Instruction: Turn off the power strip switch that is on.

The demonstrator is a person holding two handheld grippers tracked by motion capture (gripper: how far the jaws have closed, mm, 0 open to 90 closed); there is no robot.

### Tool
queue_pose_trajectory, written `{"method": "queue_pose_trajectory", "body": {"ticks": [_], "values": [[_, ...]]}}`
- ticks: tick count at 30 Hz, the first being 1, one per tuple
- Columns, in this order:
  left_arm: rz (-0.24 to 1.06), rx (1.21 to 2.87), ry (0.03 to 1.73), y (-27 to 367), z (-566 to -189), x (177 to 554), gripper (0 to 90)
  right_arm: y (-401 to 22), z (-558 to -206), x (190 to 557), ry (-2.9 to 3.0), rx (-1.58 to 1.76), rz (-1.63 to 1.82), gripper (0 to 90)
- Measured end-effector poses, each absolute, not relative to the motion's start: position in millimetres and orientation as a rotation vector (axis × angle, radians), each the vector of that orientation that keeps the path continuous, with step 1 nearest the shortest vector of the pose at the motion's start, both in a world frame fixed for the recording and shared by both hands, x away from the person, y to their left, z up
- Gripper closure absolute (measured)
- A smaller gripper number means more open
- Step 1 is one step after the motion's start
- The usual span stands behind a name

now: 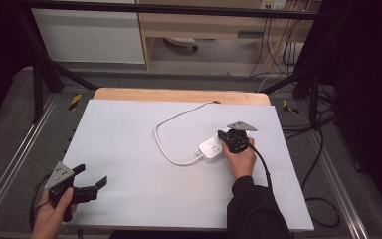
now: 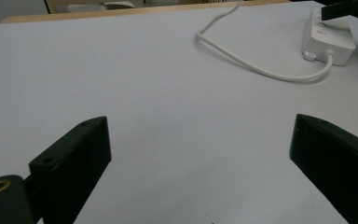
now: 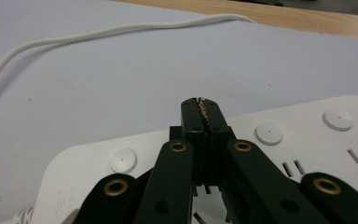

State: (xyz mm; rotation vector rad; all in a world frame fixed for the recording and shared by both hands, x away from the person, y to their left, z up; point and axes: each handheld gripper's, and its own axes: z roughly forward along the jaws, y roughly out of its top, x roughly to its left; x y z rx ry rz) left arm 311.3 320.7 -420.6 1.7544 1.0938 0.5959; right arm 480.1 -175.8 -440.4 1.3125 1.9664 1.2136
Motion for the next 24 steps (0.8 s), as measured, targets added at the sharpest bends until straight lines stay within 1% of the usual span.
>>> {"method": "queue_pose_trajectory", "body": {"ticks": [3,24], "values": [[0.597,1.755,1.093,321.0,-420.4,311.3,5.0,-177.5,-441.2,478.0,1.936,1.303,1.252,90.0],[0.595,1.757,1.093,320.7,-420.7,311.2,4.9,-174.9,-446.2,477.4,1.937,1.287,1.201,90.0]]}}
